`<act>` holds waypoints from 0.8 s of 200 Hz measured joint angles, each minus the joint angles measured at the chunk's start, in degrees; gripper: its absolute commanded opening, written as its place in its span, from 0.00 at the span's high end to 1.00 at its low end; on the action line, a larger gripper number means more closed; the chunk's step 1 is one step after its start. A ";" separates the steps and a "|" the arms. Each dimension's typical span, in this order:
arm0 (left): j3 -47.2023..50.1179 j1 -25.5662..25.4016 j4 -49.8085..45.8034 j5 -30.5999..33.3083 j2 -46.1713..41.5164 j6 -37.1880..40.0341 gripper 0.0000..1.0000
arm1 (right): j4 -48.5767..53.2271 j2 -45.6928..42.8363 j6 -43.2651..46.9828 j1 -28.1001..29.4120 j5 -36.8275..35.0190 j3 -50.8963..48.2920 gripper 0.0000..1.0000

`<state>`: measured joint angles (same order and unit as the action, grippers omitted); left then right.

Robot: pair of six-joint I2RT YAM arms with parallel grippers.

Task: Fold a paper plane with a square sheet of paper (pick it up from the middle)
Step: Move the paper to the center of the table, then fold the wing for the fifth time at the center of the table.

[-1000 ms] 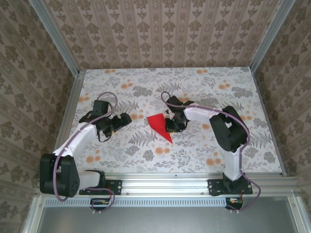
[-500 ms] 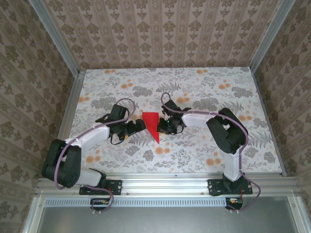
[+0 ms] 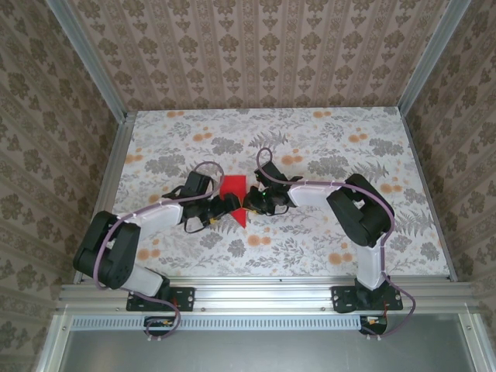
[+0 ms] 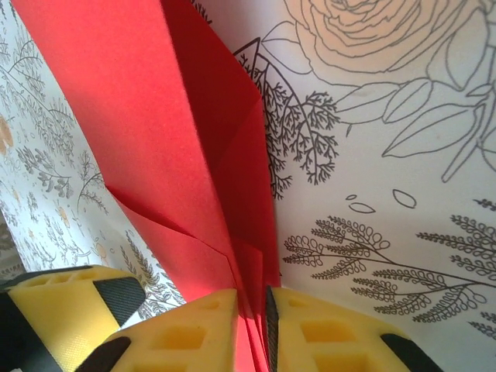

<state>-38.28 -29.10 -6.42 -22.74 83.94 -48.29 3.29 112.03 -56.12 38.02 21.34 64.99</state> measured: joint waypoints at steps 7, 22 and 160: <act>0.13 -0.13 0.39 -0.07 0.13 -0.22 0.19 | 0.04 0.00 0.17 0.00 -0.02 0.00 0.76; 0.35 -0.17 1.07 -0.24 0.33 -0.31 0.22 | 0.46 0.00 0.90 -0.07 -0.09 0.07 0.75; 0.39 -0.17 1.75 1.75 2.19 -0.59 0.56 | 9.66 -0.85 12.85 0.02 -3.61 6.60 0.68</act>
<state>-37.89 -29.28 -4.67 -20.99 86.13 -48.88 12.95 111.18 -43.27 38.04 17.74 71.59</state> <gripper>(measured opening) 0.448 0.308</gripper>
